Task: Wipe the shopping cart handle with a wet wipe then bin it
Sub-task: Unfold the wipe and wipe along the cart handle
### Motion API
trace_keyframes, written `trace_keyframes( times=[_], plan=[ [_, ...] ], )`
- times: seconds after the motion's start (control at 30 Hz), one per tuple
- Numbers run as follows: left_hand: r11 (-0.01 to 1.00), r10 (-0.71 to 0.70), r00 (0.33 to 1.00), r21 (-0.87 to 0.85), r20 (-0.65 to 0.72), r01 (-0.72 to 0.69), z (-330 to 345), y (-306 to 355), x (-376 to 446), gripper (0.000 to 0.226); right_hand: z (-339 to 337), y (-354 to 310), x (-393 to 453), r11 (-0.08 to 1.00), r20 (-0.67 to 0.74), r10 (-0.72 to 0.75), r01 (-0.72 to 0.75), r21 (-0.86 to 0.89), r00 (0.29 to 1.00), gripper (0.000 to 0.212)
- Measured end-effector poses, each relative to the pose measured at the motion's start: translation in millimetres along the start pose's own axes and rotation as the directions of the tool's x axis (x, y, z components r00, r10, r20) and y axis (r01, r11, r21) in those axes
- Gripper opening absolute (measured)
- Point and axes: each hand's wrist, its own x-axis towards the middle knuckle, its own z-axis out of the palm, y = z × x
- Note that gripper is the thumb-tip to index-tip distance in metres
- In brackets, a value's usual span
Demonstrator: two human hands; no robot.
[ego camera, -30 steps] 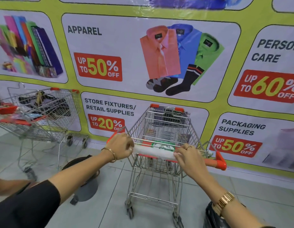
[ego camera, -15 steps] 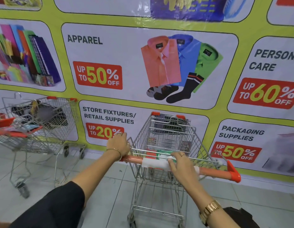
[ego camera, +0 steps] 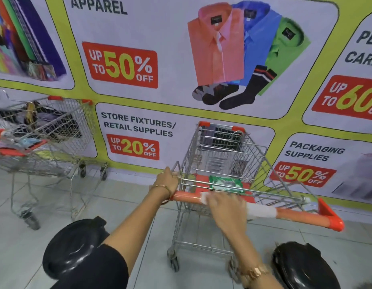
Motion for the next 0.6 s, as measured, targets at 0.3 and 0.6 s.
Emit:
trace_keyframes(
  times=[0.3,0.6],
  plan=[
    [0.991,-0.035,0.999,0.129,-0.038,0.04,8,1,-5,0.057,10,-22,-8,0.987,-0.089,0.154,-0.148,0.07,0.984,0.044],
    [0.986,-0.013,0.999,0.165,0.035,0.007,5,-1,-11,0.061,0,20,-15,0.971,-0.121,0.233,-0.225,0.078,0.965,0.046]
  ],
)
